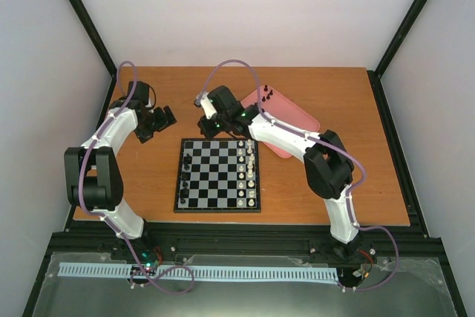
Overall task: Set up the chess pieces on the board
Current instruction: Place the chess piece on the chessboard, then pick up the chess piece from the storage box.
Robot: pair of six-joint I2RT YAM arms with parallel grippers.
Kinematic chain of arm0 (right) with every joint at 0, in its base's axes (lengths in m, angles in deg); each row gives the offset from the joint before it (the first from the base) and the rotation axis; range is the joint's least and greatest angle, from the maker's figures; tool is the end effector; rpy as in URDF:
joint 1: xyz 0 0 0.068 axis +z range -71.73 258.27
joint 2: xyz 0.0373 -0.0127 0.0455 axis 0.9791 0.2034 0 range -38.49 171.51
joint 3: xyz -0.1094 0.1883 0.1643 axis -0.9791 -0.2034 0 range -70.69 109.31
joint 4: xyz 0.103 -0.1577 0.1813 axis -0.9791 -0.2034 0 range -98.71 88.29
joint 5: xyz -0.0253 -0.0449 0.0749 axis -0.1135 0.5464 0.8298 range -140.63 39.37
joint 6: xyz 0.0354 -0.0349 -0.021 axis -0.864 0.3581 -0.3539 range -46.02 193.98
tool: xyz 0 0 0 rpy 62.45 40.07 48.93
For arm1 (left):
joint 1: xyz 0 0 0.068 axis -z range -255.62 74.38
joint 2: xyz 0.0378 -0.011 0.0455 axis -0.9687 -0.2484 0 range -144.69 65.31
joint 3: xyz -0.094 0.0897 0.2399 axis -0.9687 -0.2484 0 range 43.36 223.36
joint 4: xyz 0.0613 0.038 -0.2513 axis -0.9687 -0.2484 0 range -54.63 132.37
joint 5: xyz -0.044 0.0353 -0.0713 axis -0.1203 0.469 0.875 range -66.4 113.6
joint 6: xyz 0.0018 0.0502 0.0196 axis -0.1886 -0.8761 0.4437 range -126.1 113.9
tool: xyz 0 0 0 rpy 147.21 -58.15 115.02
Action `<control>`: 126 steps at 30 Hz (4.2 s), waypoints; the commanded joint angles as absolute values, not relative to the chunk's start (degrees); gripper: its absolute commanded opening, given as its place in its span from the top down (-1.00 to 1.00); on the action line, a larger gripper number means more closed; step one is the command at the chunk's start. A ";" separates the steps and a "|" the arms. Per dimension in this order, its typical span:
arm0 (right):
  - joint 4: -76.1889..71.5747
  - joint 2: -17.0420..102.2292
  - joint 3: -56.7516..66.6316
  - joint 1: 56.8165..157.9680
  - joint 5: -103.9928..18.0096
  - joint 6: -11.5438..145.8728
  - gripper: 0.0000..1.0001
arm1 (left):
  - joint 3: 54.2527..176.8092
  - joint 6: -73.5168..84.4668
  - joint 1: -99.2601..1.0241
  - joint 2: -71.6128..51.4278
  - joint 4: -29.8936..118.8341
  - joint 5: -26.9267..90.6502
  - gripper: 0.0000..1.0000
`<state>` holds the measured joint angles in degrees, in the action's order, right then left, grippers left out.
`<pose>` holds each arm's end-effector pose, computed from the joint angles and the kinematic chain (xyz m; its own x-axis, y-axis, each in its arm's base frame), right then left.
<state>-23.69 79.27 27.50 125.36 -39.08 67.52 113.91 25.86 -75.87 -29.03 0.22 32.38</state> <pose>0.3184 0.3531 0.2493 -0.5408 -0.4200 -0.7288 -0.7638 0.6082 0.2162 0.3330 -0.0040 0.2331 -0.8054 -0.5267 -0.2720 -0.4343 0.8366 -0.3340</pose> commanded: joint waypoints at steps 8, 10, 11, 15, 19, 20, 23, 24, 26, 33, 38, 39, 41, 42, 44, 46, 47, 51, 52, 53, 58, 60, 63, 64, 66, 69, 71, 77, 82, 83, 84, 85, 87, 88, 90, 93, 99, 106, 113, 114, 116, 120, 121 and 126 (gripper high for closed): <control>-16.42 85.60 30.39 128.17 -39.52 71.05 0.94 | 113.93 25.88 -75.68 -29.59 3.04 31.04 -0.99; -16.04 86.64 31.19 128.84 -39.84 71.52 0.94 | 113.87 25.45 -75.62 -29.40 3.07 30.95 -1.00; -15.92 87.15 31.62 129.19 -40.21 71.87 0.95 | 113.67 25.17 -75.65 -29.25 3.00 30.72 -1.00; -15.39 88.99 33.05 130.14 -40.37 72.14 0.94 | 112.63 24.17 -75.67 -28.49 3.09 30.28 -0.99; -15.38 90.68 34.31 131.00 -40.30 72.36 0.94 | 111.91 23.44 -75.62 -27.98 3.05 30.07 -0.99; -15.37 90.93 34.45 131.20 -40.20 72.36 0.94 | 111.73 23.31 -75.62 -27.87 3.08 30.10 -0.99; -15.21 91.48 34.55 131.80 -40.17 72.07 0.94 | 111.50 22.90 -75.62 -27.69 3.08 30.01 -0.99; -15.10 91.70 34.57 131.94 -40.15 71.97 0.94 | 111.48 22.70 -75.65 -27.64 3.07 29.94 -0.99; -14.92 92.02 34.51 132.13 -40.06 71.74 0.94 | 111.41 22.57 -75.64 -27.61 3.08 29.81 -0.99; -14.31 92.94 34.24 132.56 -39.60 71.77 0.95 | 111.30 22.55 -75.62 -27.16 3.04 29.73 -0.99; -13.79 93.87 34.13 132.58 -39.61 71.78 0.94 | 110.98 22.24 -75.69 -26.82 2.98 29.37 -0.99; -13.69 94.03 34.09 132.58 -39.80 71.78 0.94 | 110.83 22.20 -75.67 -26.77 2.98 29.30 -1.00; -13.51 94.29 33.97 132.58 -39.90 71.95 0.95 | 110.41 22.21 -75.64 -26.74 3.01 29.23 -0.99; -13.49 94.41 33.95 132.58 -39.86 72.03 0.94 | 110.16 22.20 -75.65 -26.68 3.08 29.25 -1.00; -13.39 94.72 33.94 132.58 -40.11 72.13 0.94 | 109.84 22.11 -75.67 -26.67 3.08 29.31 -1.00; -13.25 94.96 33.85 132.58 -40.46 72.22 0.94 | 109.64 21.94 -75.64 -26.63 3.06 29.27 -0.99; -13.23 95.07 33.88 132.58 -40.74 72.34 0.94 | 109.60 21.86 -75.62 -26.64 3.08 29.24 -0.99; -13.06 95.58 33.88 132.58 -41.05 72.66 0.94 | 109.33 21.71 -75.64 -26.77 3.16 29.24 -0.99; -12.97 95.64 33.81 132.58 -41.07 72.62 0.94 | 109.30 21.67 -75.64 -26.73 3.17 29.29 -1.00; -12.92 95.71 33.82 132.58 -41.14 72.58 0.95 | 109.28 21.67 -75.69 -26.78 3.20 29.27 -1.00; -12.84 95.69 33.28 132.58 -42.34 72.64 0.94 | 109.15 21.71 -75.62 -27.02 3.42 29.56 -0.99; -12.79 95.60 33.04 132.58 -42.57 72.79 0.94 | 109.19 21.68 -75.64 -27.14 3.39 29.66 -0.99; -12.71 95.23 32.40 132.50 -42.24 73.01 0.93 | 109.15 21.67 -75.62 -27.34 3.39 29.76 -0.99; -12.70 95.03 32.17 132.56 -42.18 72.95 0.91 | 109.19 21.71 -75.67 -27.33 3.44 29.75 -1.00; -12.62 94.62 31.55 132.56 -42.24 72.84 0.91 | 109.19 21.75 -75.62 -27.36 3.38 29.86 -0.99; -12.36 93.87 30.53 132.57 -42.35 72.84 0.89 | 109.15 21.89 -75.67 -27.39 3.38 29.92 -1.00; -12.54 93.47 30.03 132.55 -42.48 72.84 0.86 | 109.19 21.92 -75.64 -27.41 3.51 30.02 -0.99; -12.76 91.76 28.48 132.54 -43.27 72.74 0.77 | 109.19 22.33 -75.62 -27.37 3.28 30.22 -0.99; -13.26 90.43 27.67 132.58 -43.57 73.17 0.77 | 109.28 22.41 -75.69 -26.93 3.00 30.10 -1.00; -13.31 90.30 27.57 132.58 -43.53 73.19 0.77 | 109.20 22.50 -75.69 -26.78 2.98 30.24 -1.00; -13.41 90.20 27.46 132.58 -43.52 73.26 0.77 | 109.19 22.56 -75.69 -26.71 2.99 30.21 -0.99; -13.52 90.10 27.47 132.58 -43.59 73.27 0.77 | 109.19 22.55 -75.65 -26.55 2.90 30.23 -0.99; -13.58 89.86 27.49 132.58 -43.61 73.28 0.77 | 109.22 22.55 -75.62 -26.39 2.89 30.22 -0.99; -13.62 89.84 27.54 132.58 -43.53 73.33 0.76 | 109.20 22.57 -75.64 -26.32 2.90 30.20 -0.99; -13.91 89.83 27.91 132.58 -43.62 73.36 0.74 | 109.11 22.55 -75.64 -26.14 2.82 30.27 -1.00; -14.08 89.92 28.16 132.58 -43.60 73.31 0.59 | 109.02 22.55 -75.62 -25.95 2.77 30.36 -0.99; -14.59 89.87 29.34 132.58 -43.77 73.25 0.36 | 108.84 22.29 -75.63 -25.58 2.55 30.37 -1.00; -17.87 90.80 34.89 132.59 -44.03 74.25 0.33 | 109.48 22.12 -75.64 -25.48 2.22 30.51 -0.99; -22.73 89.86 41.67 132.42 -46.00 75.06 0.24 | 110.13 22.08 -75.62 -25.40 1.72 30.43 -1.00; -23.40 89.53 42.14 132.22 -46.75 74.93 0.24 | 110.20 22.17 -75.66 -25.38 1.76 30.42 -0.99; -24.60 88.60 42.21 131.39 -47.76 73.65 0.22 | 110.45 22.29 -75.64 -25.38 1.66 30.59 -0.99; -26.00 85.95 40.42 127.46 -48.73 69.95 0.14 | 111.46 22.42 -75.66 -25.62 1.33 30.91 -0.99; -25.83 85.16 39.73 126.07 -48.76 69.18 0.12 | 111.78 22.30 -75.69 -25.69 1.14 30.85 -0.99; -28.16 85.39 41.77 118.27 -50.05 66.80 0.02 | 112.91 21.99 -75.66 -25.50 0.31 30.21 -0.99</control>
<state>-25.70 87.33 39.83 124.39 -47.26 69.90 109.95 22.60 -75.87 -26.98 1.50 30.47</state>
